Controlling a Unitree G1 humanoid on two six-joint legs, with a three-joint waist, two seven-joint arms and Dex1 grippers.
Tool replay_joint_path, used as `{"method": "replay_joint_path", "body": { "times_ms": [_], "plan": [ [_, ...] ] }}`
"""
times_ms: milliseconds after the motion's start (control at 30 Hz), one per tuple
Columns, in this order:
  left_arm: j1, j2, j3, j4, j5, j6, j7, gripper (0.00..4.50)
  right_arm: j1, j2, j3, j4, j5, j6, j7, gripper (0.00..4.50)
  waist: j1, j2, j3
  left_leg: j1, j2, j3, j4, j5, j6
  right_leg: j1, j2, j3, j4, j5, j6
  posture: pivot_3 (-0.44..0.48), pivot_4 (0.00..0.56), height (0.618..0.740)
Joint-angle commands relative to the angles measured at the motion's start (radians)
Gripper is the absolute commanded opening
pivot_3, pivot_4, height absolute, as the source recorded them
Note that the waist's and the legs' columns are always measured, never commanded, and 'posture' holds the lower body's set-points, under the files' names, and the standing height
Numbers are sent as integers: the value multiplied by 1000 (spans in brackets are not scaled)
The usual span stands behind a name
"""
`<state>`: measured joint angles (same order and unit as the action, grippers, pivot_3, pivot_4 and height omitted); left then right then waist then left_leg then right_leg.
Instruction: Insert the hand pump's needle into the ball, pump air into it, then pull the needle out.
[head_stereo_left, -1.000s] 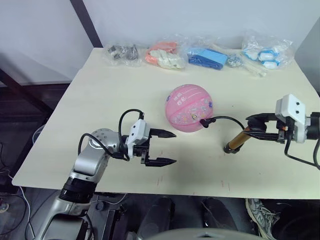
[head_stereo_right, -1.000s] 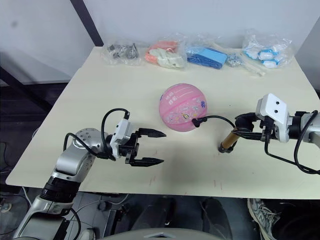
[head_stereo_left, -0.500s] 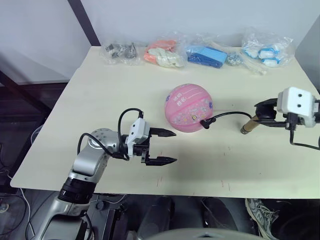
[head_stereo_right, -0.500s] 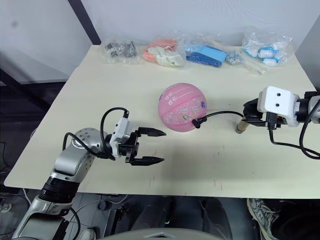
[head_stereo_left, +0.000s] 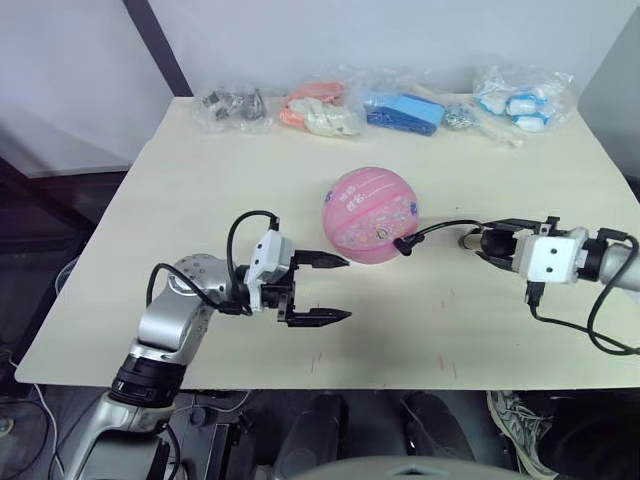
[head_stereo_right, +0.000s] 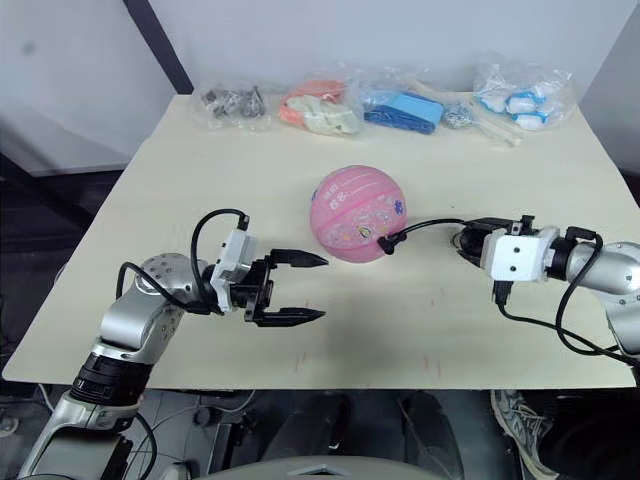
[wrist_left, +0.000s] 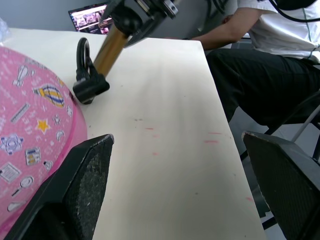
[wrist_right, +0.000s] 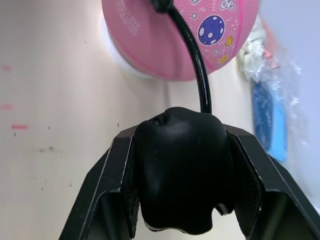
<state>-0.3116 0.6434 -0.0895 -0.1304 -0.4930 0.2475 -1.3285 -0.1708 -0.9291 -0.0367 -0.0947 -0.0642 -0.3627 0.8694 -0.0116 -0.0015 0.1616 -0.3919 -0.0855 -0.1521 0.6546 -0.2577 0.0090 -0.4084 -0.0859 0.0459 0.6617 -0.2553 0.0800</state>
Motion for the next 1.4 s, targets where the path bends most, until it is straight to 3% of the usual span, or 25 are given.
{"method": "replay_joint_path", "body": {
  "times_ms": [33,300,567,633,667,733,767,1000,1400],
  "plan": [
    [-16,16,28,-6,-11,-12,-7,4381,41,6,-19,30,-105,-128,-97,1945,-1,0,0,1,0,1,0,0,0,0,0,0,1,0,0,0,150,736],
    [-23,27,45,16,-15,-25,-24,4381,119,31,-20,28,-114,-176,-178,1945,-4,-1,0,9,2,6,-2,-1,2,5,3,6,1,0,0,0,150,736],
    [-15,39,54,44,-10,-49,-52,4381,145,47,6,2,27,-136,-127,1945,-4,-1,0,9,3,6,-2,-1,2,5,3,7,1,0,-1,0,150,736],
    [-16,38,52,53,-5,-55,-55,4500,146,47,8,-1,47,-137,-115,2780,-4,-1,0,9,3,6,-2,-1,2,5,3,7,0,0,-1,0,150,736],
    [-18,38,51,56,-5,-57,-56,4500,145,47,8,-1,52,-139,-111,2984,-3,-1,0,9,3,6,-2,-1,2,5,3,6,0,0,-1,0,150,736],
    [-20,37,50,63,-5,-61,-57,4500,141,47,9,-1,57,-152,-102,4113,-3,-2,1,9,3,6,-2,-1,2,5,3,6,0,0,-1,0,150,736],
    [-22,37,50,66,-5,-62,-57,4500,140,49,10,0,66,-157,-97,4449,-4,-2,1,9,3,6,-2,-1,2,5,3,7,0,0,-1,0,150,736],
    [-27,40,49,89,-2,-76,-65,4500,155,64,16,-5,173,-182,-40,4449,-3,-2,1,9,3,6,-2,-1,2,5,3,7,0,0,-1,0,150,736],
    [-32,44,54,123,3,-101,-70,4500,249,84,-35,-94,468,-23,91,4449,-2,-3,2,9,3,6,-2,-2,3,5,3,7,0,0,-1,0,150,736]
  ]
}}
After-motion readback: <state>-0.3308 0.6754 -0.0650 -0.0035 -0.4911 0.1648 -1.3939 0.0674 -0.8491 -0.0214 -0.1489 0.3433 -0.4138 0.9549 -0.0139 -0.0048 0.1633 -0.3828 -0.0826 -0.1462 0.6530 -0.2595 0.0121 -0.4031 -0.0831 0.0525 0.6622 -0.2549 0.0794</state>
